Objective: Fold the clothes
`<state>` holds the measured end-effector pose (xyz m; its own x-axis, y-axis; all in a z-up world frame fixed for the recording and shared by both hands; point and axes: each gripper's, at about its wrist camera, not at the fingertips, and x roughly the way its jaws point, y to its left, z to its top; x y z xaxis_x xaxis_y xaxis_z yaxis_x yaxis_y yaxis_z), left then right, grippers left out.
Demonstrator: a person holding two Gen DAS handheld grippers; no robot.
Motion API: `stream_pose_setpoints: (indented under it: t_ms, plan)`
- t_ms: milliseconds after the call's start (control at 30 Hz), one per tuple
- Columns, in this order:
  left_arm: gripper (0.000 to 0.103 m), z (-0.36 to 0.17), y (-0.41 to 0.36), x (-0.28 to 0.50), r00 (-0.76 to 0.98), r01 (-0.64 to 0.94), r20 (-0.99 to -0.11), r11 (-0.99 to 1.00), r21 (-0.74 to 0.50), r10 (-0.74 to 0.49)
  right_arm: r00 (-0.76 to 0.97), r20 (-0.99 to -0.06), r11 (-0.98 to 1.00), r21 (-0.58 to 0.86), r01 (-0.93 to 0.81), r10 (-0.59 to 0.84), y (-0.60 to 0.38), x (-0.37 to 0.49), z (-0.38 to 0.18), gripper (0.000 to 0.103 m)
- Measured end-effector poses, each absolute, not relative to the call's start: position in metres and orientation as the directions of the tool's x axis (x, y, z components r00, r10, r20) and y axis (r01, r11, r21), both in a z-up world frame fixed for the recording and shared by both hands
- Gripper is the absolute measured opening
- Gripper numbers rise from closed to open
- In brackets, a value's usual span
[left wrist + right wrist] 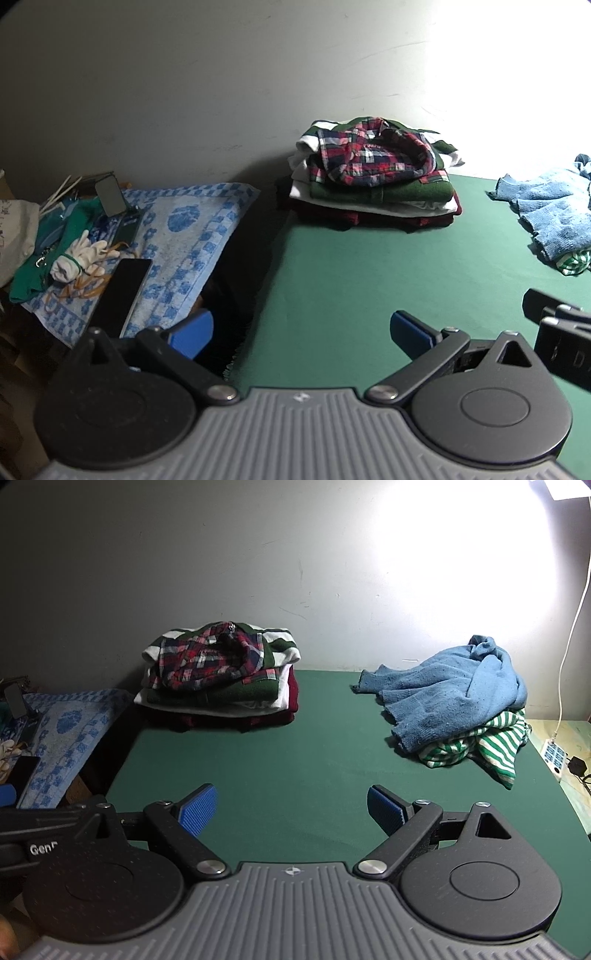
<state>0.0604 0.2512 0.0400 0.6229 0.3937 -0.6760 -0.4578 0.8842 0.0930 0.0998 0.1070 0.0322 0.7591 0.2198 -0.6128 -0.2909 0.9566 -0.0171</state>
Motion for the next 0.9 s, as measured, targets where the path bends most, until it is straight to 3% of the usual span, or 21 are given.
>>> stream_pose_setpoints:
  t_ms: [900]
  plan:
    - [0.103, 0.0368, 0.2513, 0.0646, 0.615, -0.455, -0.68, 0.884, 0.107, 0.399, 0.743, -0.627, 0.952, -0.007, -0.305, 0.233, 0.1103, 0.1039, 0.0266, 0.091]
